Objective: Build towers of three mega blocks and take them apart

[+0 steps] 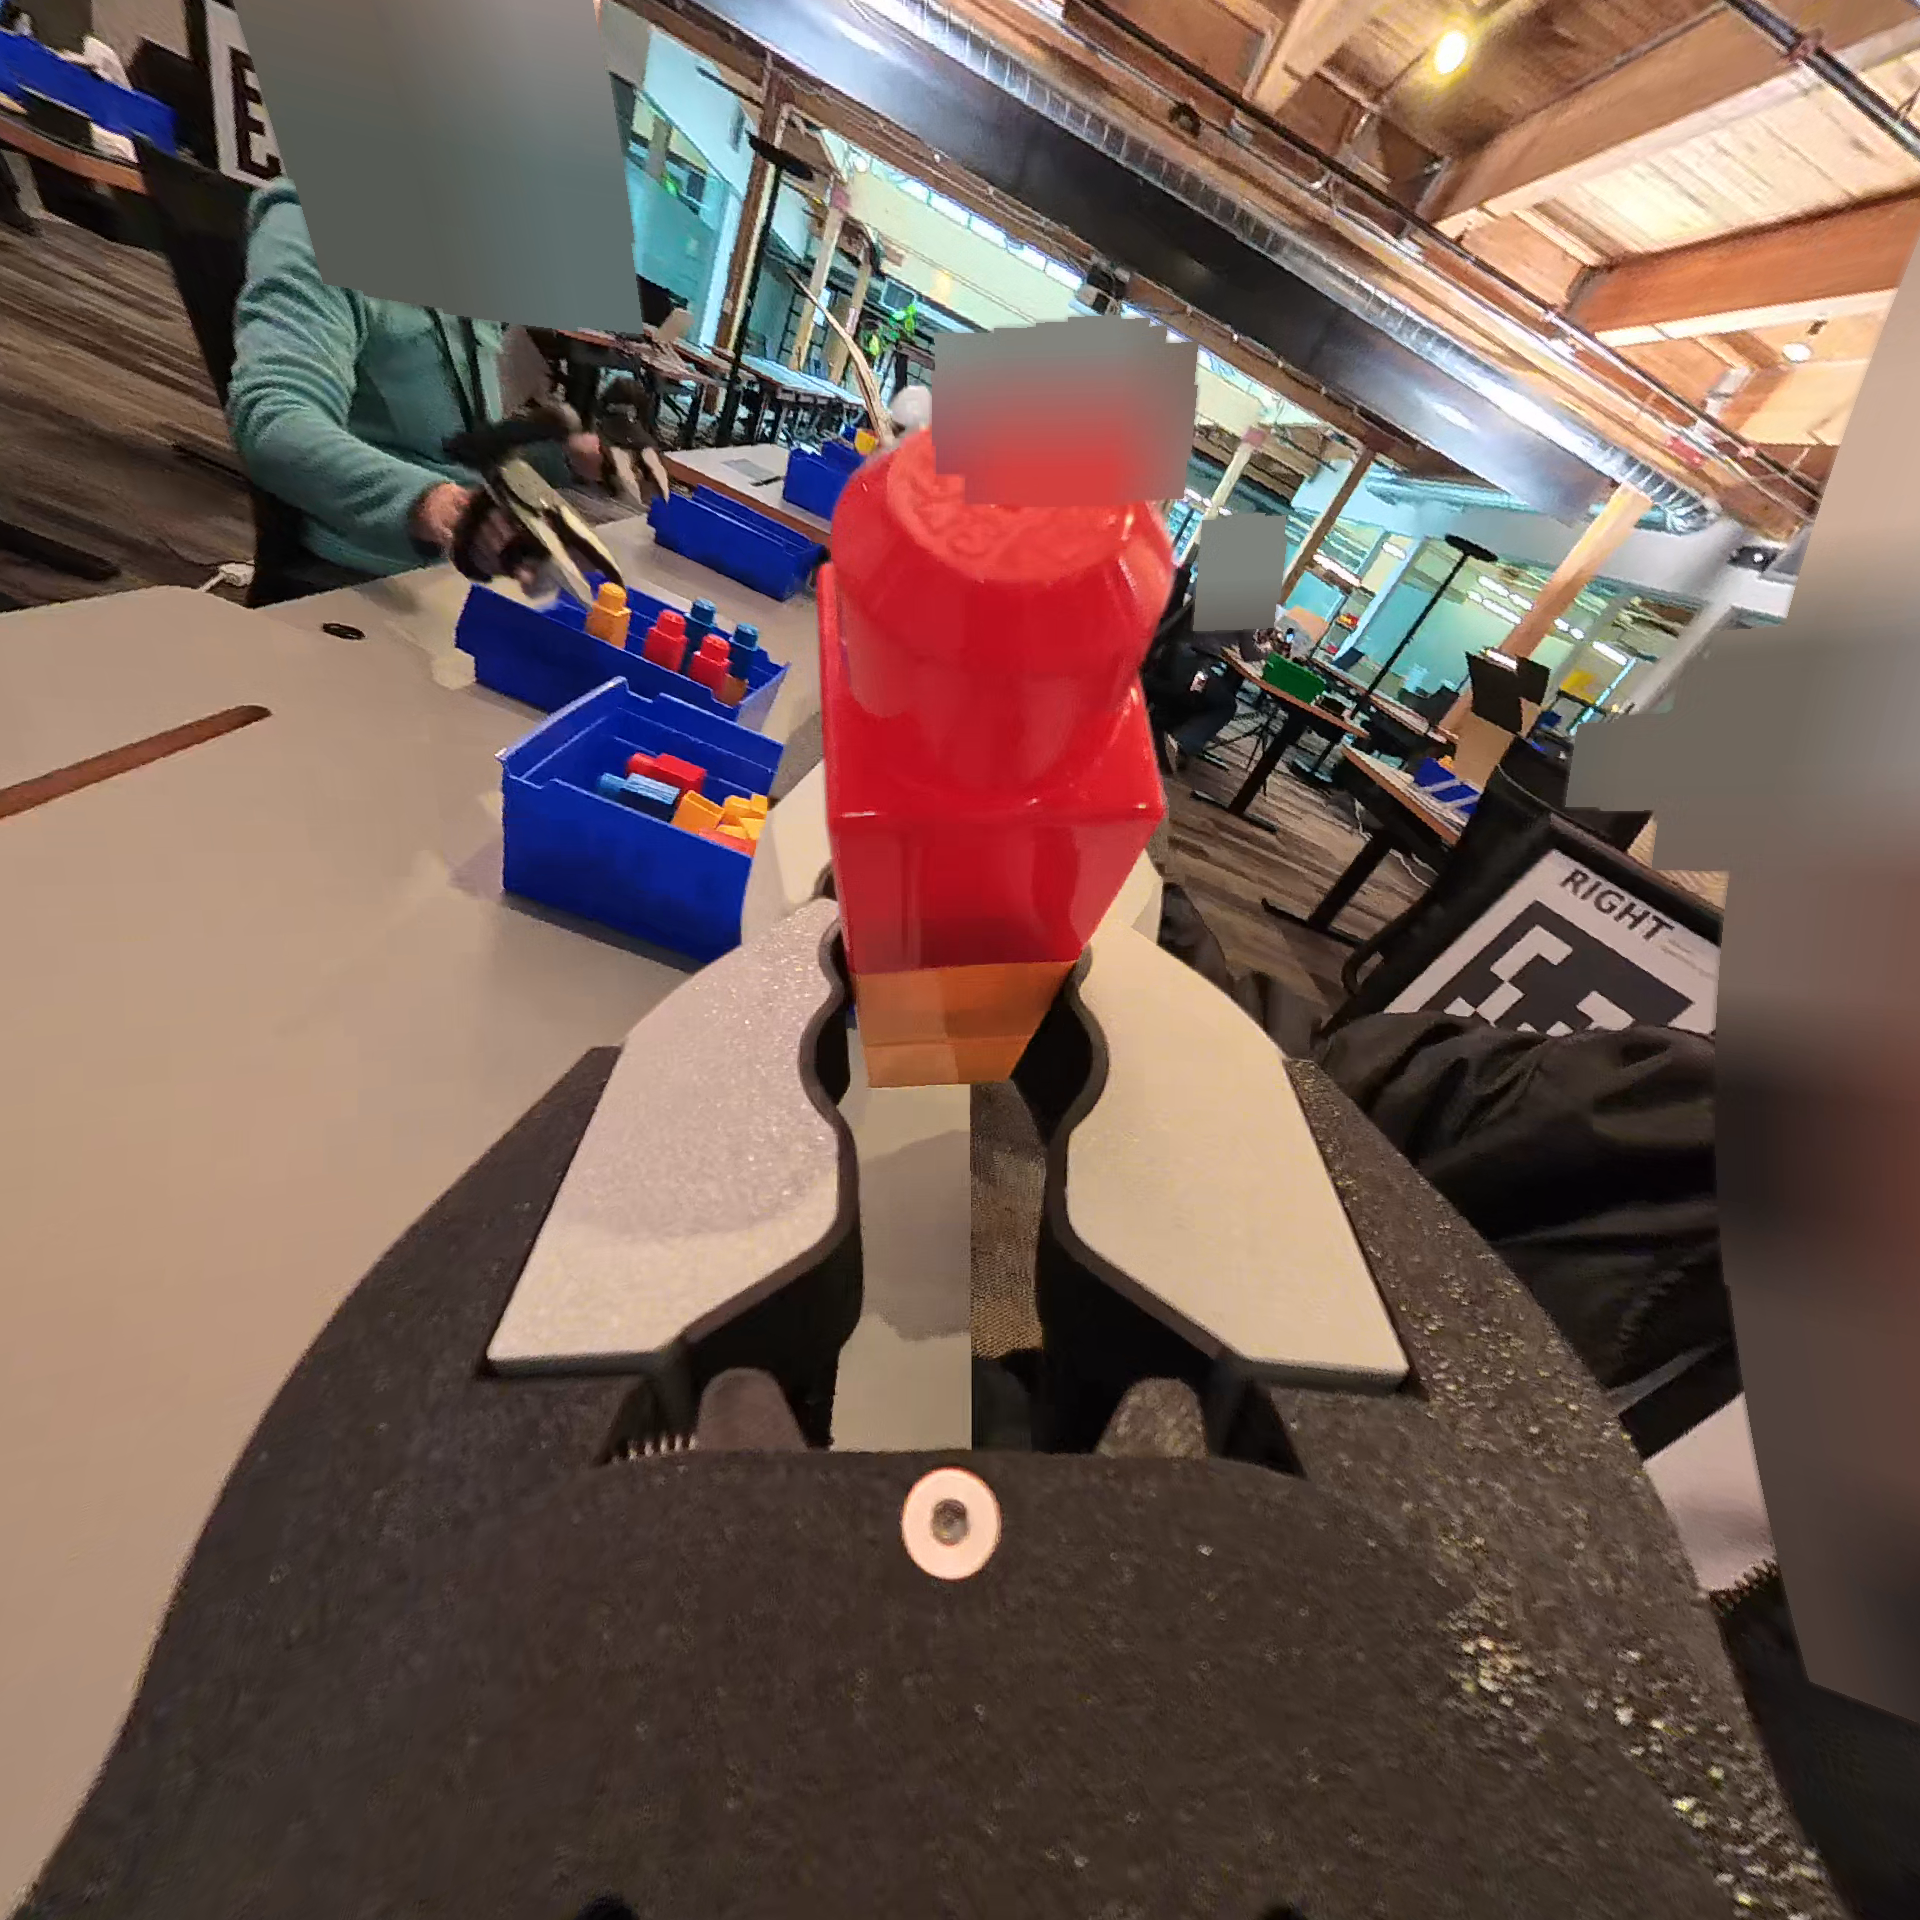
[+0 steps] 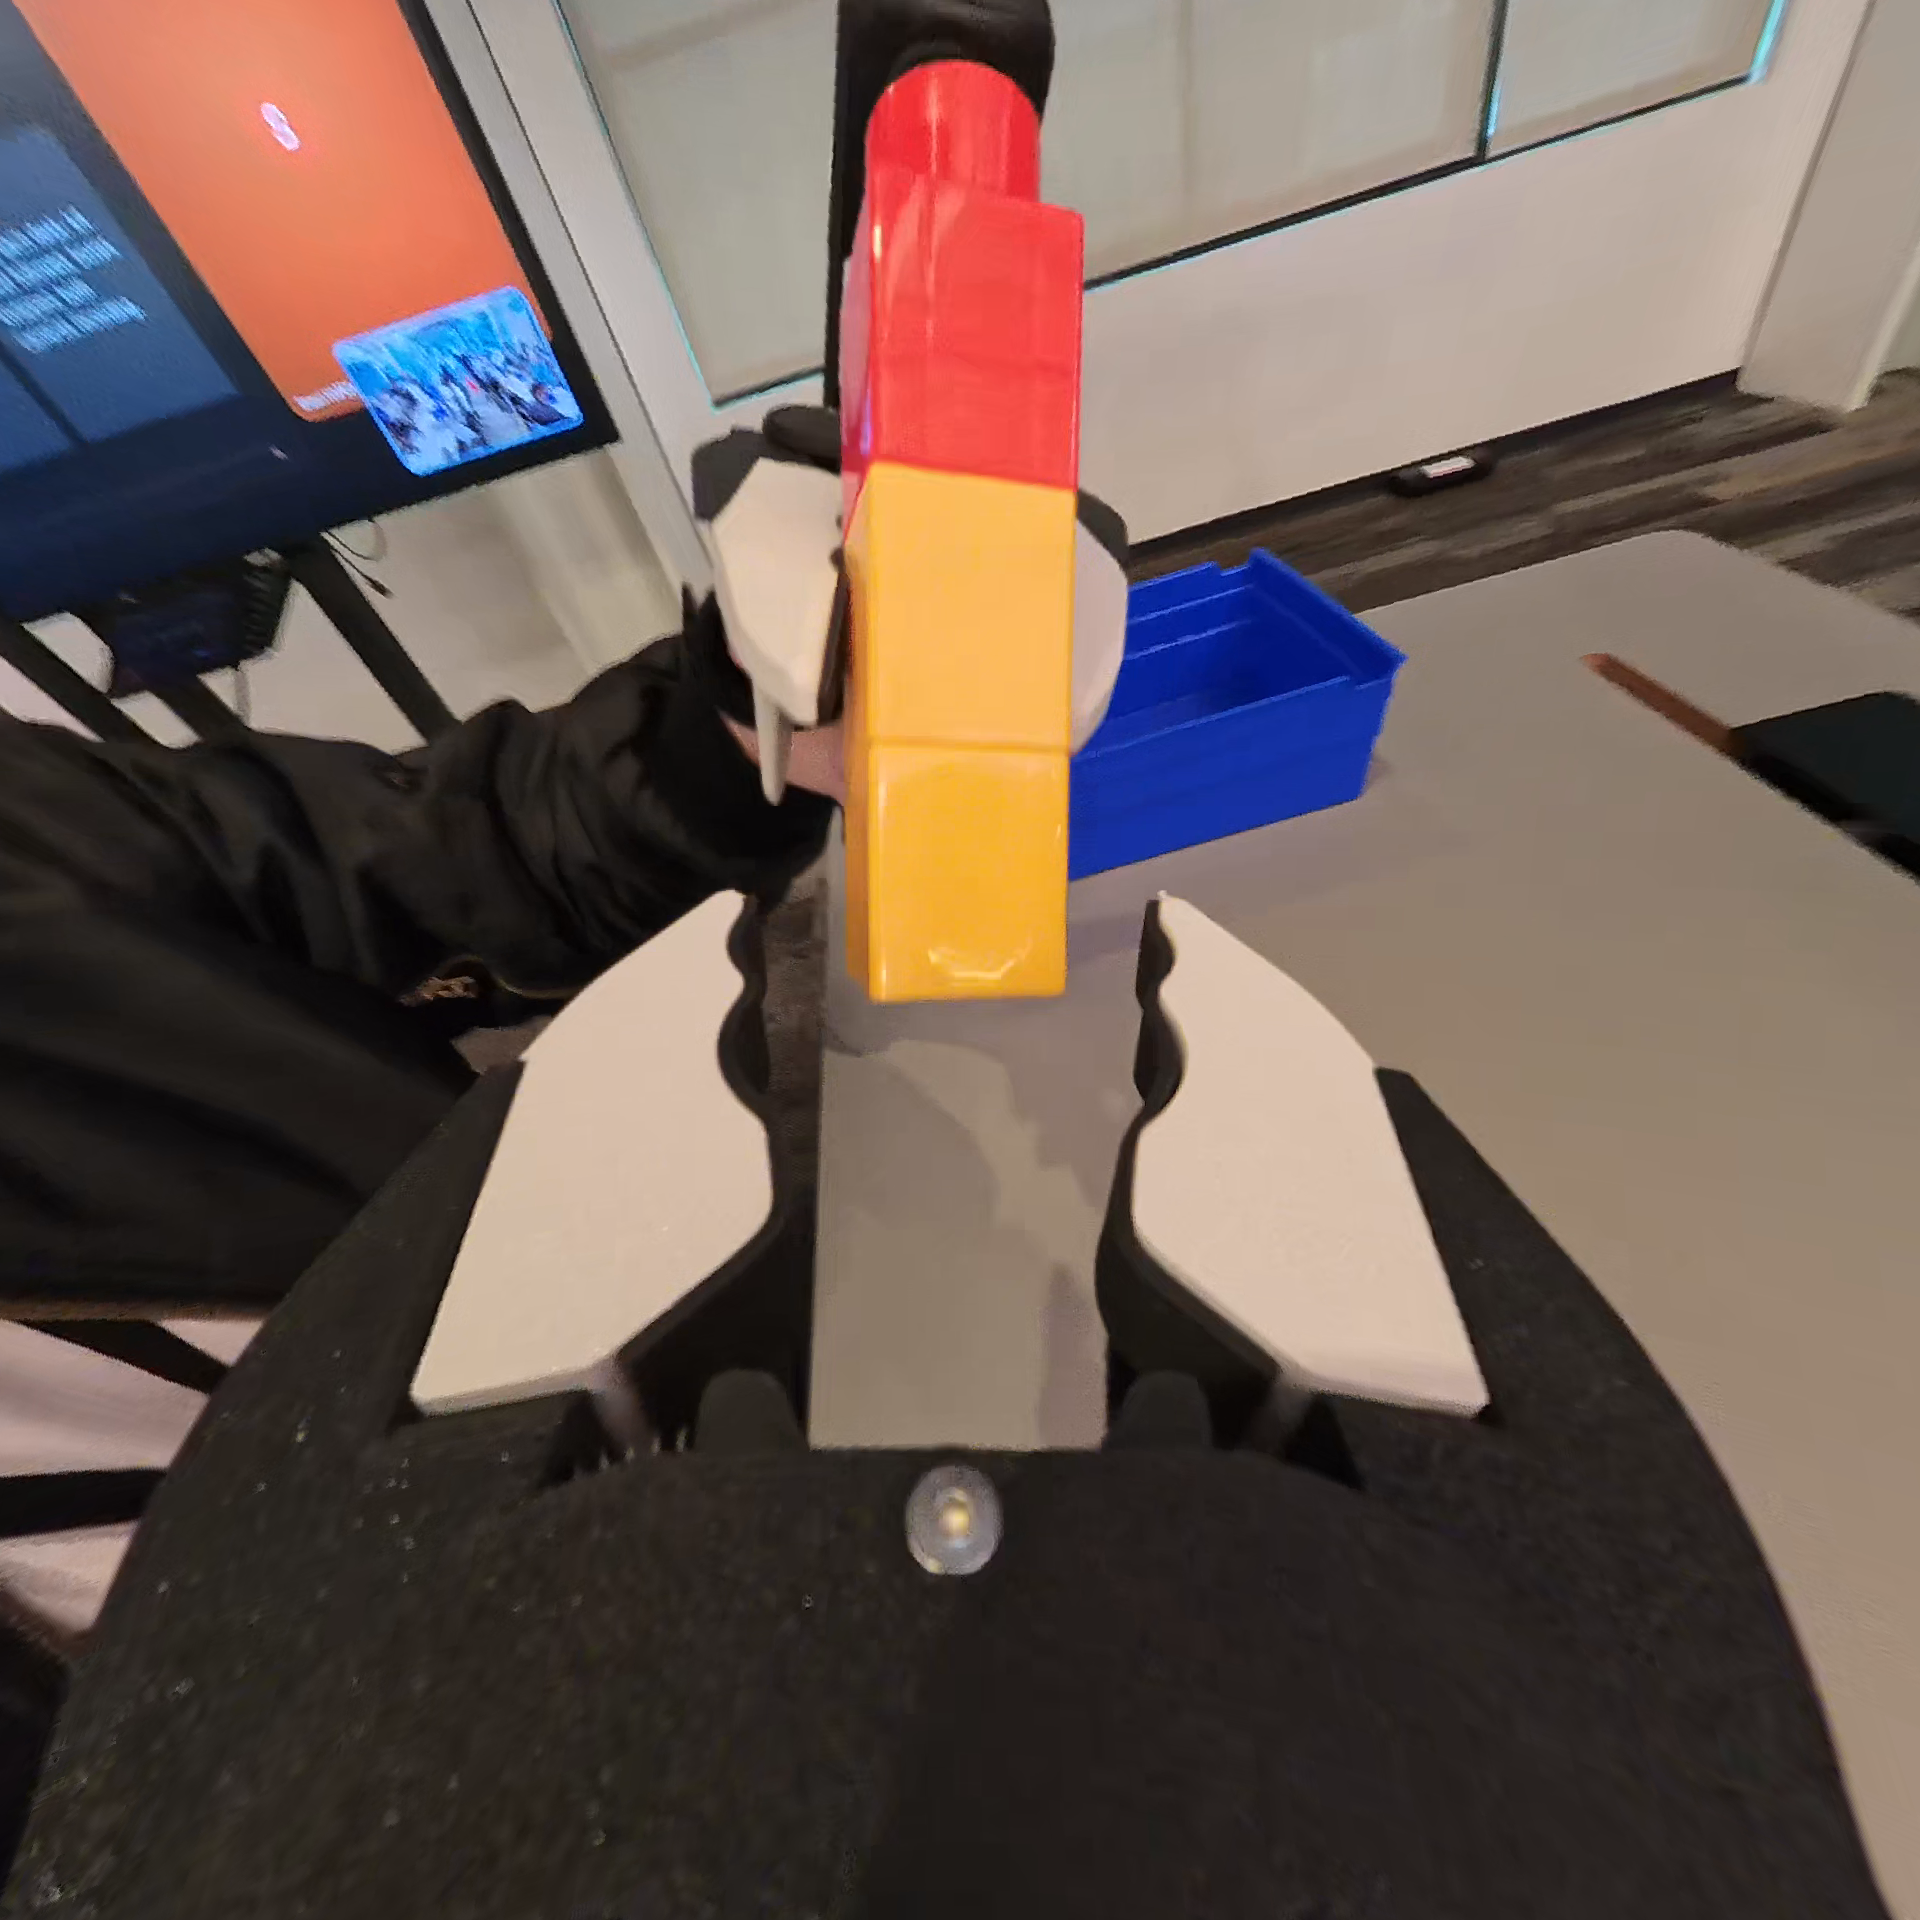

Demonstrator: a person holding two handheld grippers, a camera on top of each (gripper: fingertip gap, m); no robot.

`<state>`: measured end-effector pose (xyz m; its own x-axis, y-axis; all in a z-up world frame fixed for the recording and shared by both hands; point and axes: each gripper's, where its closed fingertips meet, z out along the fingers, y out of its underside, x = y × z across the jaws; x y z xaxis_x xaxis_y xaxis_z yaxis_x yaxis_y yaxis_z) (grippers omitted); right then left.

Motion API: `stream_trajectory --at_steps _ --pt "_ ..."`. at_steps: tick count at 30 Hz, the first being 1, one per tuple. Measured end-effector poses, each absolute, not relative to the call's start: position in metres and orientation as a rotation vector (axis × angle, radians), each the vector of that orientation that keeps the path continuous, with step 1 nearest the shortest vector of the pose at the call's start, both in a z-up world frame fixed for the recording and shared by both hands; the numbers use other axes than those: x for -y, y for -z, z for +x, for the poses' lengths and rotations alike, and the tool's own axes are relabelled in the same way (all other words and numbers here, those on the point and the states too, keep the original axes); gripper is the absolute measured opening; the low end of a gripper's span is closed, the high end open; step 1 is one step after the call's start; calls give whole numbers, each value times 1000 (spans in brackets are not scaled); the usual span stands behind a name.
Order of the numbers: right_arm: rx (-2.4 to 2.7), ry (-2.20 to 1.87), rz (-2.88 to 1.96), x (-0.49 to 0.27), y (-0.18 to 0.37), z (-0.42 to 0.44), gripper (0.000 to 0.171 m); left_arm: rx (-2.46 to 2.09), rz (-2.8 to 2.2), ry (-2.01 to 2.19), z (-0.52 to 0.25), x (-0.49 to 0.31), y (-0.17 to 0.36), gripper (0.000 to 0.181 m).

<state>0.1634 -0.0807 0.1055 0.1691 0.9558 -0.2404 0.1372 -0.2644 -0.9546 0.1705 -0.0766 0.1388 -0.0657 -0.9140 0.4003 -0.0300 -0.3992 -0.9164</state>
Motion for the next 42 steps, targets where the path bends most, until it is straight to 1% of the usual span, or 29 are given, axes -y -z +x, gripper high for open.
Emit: stream_trajectory --at_steps 1,2,4,21,24,27,29,31,33,34,36,38,42 --pt "1063 -1250 -1577 83 -107 163 67 -1063 -1488 1551 174 78 -137 36" --pt "1059 -1311 -1566 87 -109 163 60 -1072 -1484 1556 177 79 -137 36" --pt "1028 -1373 -1589 86 -106 167 37 -1077 -1491 1581 181 81 -137 36" --pt "1017 -1426 -1618 96 -96 182 36 -1008 -1496 1602 196 84 -134 36" --pt "1069 -1321 -1693 95 -74 189 36 -813 -1370 1680 168 63 -168 36" --pt "1003 -1369 -1698 101 -65 203 36 -867 -1416 1559 149 53 -162 36" --pt "951 -1263 -1729 102 -62 233 36 -913 -1444 1551 141 63 -152 36" --pt "830 -970 -1815 89 -65 301 36 -977 -1493 1456 133 73 -133 36" --pt "601 -509 -1991 63 -60 419 36 -1035 -1535 1327 125 80 -111 36" --pt "454 -340 -2129 56 -48 484 36 -1065 -1561 1266 122 82 -101 36" --pt "194 -266 -2354 52 -15 576 36 -1104 -1595 1171 121 85 -84 36" --pt "94 -338 -2486 54 20 610 36 -1160 -1614 1133 128 90 -72 36" --pt "155 -322 -2690 64 73 614 36 -1211 -1620 1137 145 100 -62 36"
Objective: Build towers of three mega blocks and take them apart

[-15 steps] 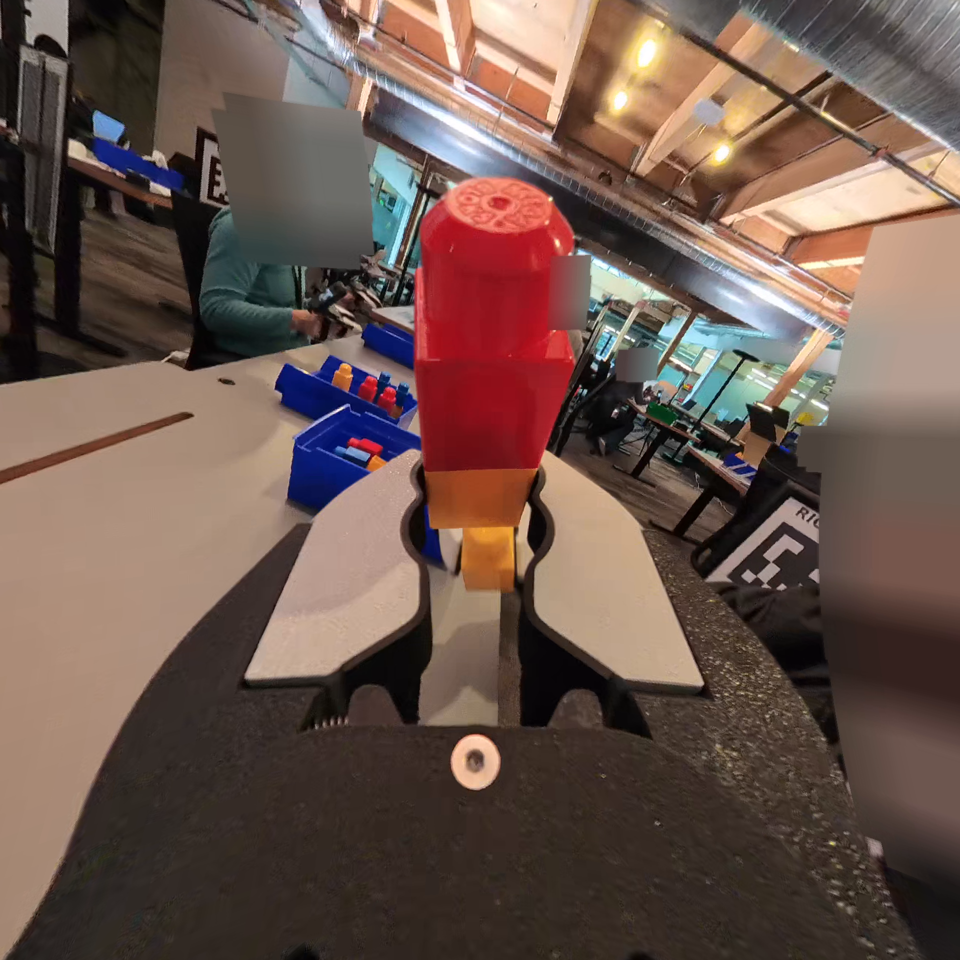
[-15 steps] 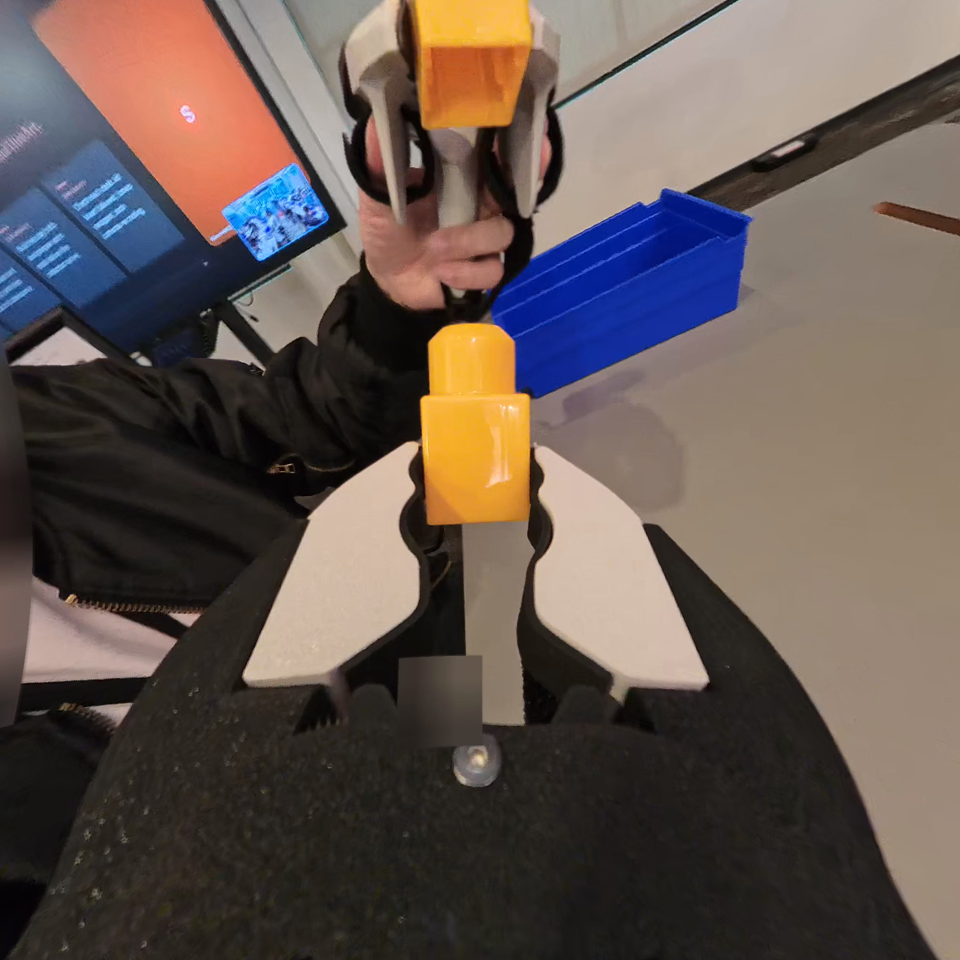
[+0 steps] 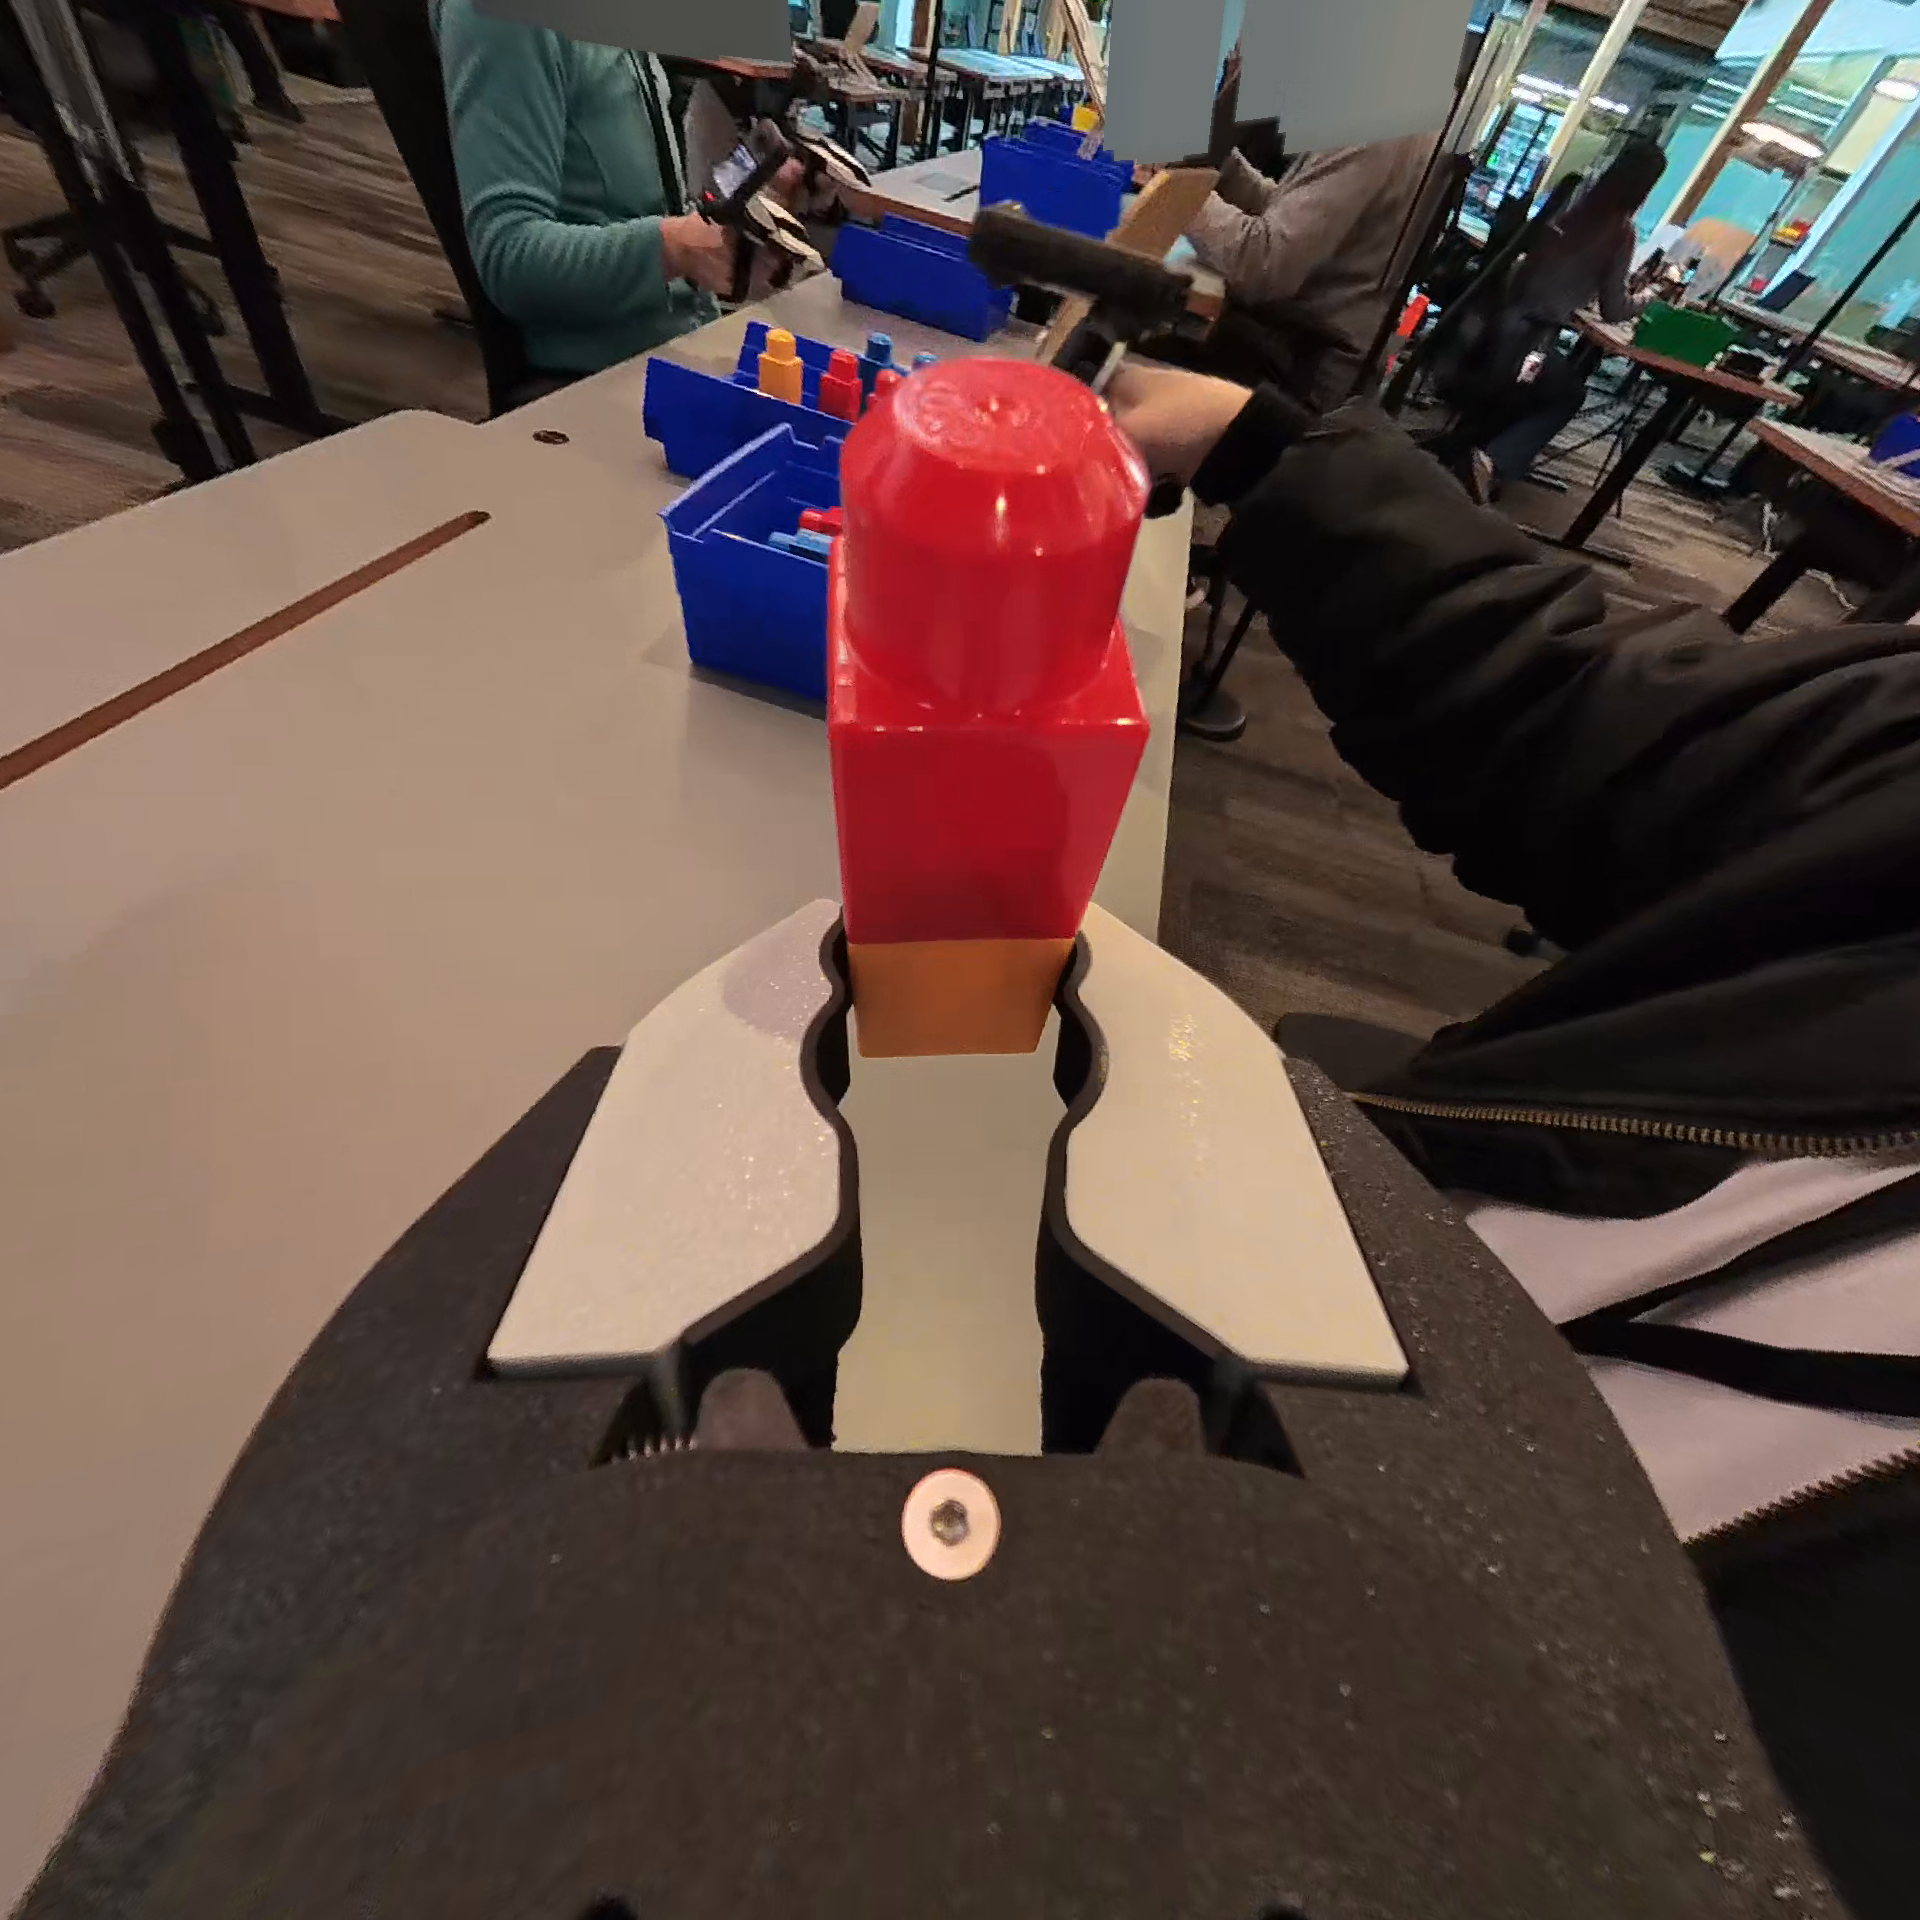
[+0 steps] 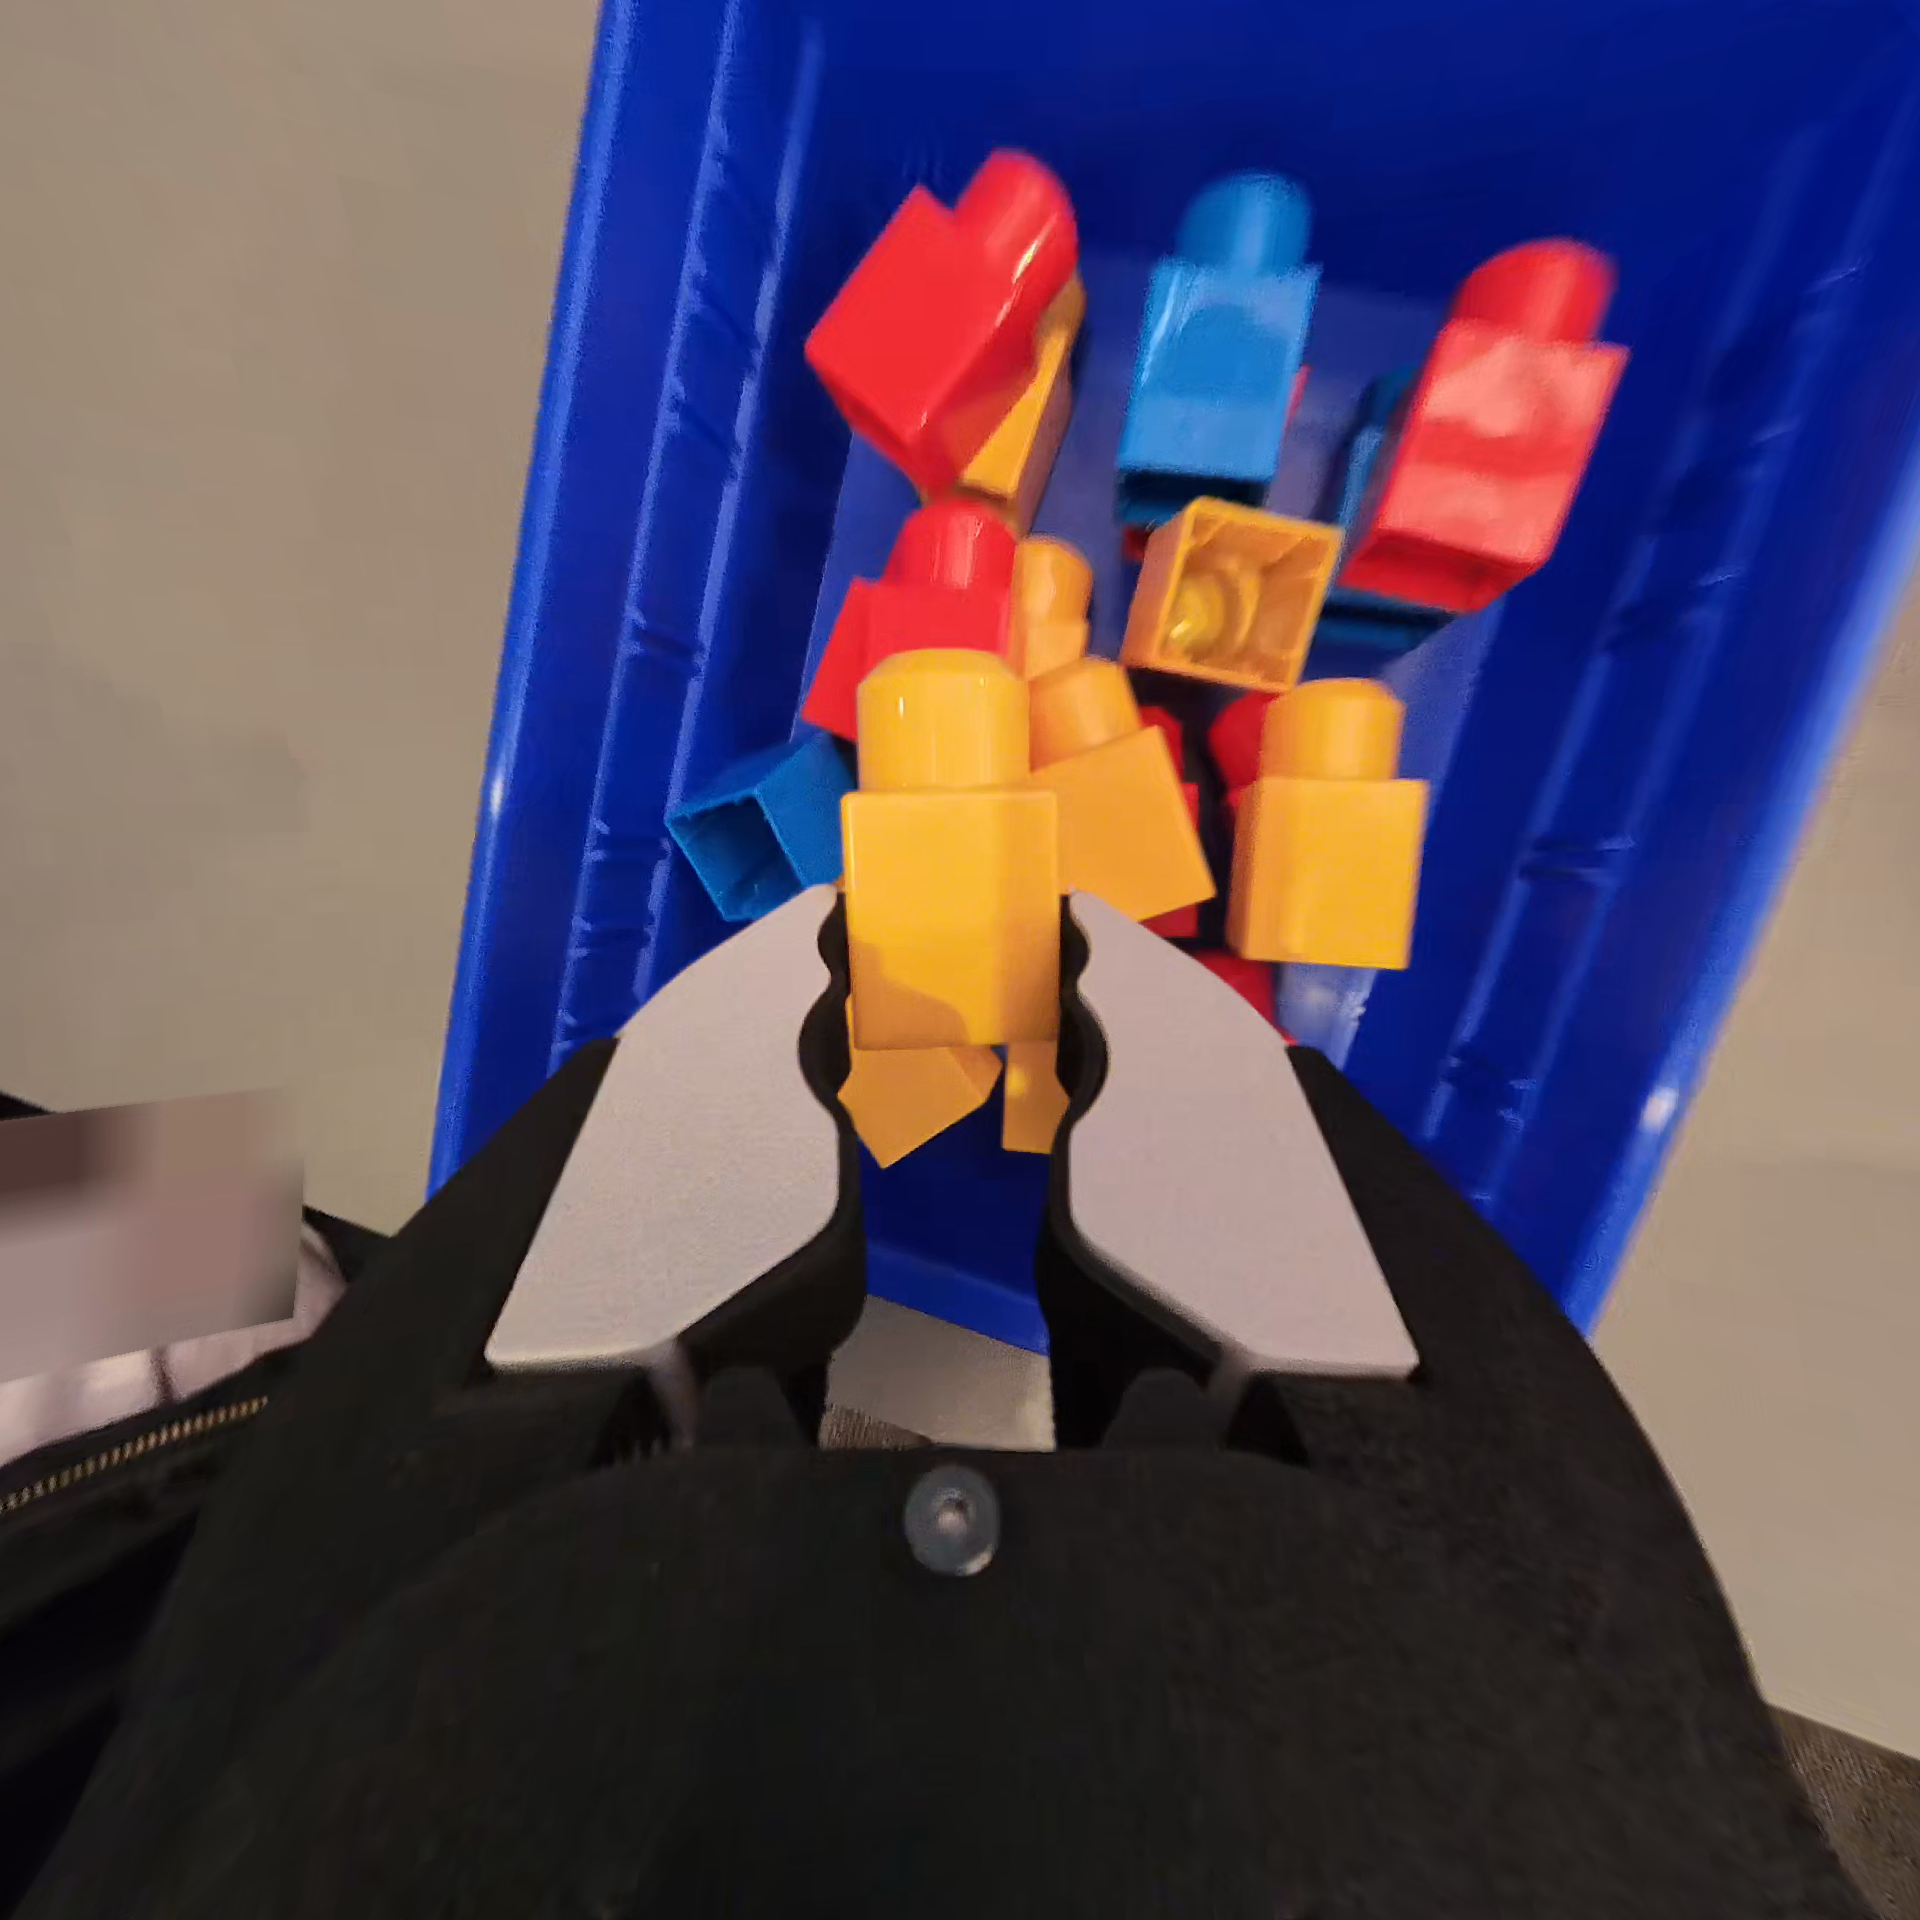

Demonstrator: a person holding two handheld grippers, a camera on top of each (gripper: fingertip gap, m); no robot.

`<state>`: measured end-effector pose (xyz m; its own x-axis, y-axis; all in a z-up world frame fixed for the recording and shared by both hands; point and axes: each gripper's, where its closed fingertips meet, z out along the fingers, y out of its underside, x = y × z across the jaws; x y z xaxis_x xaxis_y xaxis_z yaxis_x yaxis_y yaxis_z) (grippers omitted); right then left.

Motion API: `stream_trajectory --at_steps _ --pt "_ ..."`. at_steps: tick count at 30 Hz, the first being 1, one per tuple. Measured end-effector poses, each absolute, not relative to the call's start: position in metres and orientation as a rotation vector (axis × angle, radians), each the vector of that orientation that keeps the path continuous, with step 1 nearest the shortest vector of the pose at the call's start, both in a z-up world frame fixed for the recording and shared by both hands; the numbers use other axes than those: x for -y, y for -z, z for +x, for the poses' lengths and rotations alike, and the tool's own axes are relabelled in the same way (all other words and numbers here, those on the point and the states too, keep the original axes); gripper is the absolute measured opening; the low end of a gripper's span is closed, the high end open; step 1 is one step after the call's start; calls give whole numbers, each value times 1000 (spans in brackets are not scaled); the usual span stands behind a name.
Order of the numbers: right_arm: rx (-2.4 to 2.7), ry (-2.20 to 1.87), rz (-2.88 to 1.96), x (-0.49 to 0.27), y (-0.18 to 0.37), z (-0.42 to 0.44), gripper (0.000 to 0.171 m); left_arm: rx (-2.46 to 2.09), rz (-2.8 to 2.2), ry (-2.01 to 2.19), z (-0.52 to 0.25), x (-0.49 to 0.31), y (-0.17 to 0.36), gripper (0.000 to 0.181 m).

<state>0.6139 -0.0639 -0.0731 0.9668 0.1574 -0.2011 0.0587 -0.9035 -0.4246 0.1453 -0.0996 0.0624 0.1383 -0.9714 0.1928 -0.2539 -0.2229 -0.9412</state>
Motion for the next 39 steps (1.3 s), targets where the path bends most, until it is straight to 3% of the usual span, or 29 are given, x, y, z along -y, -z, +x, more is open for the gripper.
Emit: stream_trajectory --at_steps 13,14,16,21,27,31,36,39 --pt "339 -297 -2752 69 106 607 36 -1265 -1658 1179 164 111 -52 36" --pt "354 -295 -2735 68 104 607 37 -1269 -1668 1187 165 112 -49 36" --pt "371 -269 -2691 66 97 607 53 -1284 -1682 1203 167 114 -45 36" --pt "406 -225 -2446 56 43 589 54 -1345 -1740 1231 175 118 -30 36" --pt "857 -716 -1810 81 -66 370 57 -1446 -1776 1361 213 127 -22 36" --pt "1042 -901 -1671 105 -72 262 58 -1476 -1777 1402 226 131 -19 36" --pt "1106 -1084 -1652 112 -62 207 59 -1508 -1777 1410 225 137 -18 36" --pt "1123 -1179 -1635 113 -61 198 37 -1538 -1768 1386 224 140 -15 36"
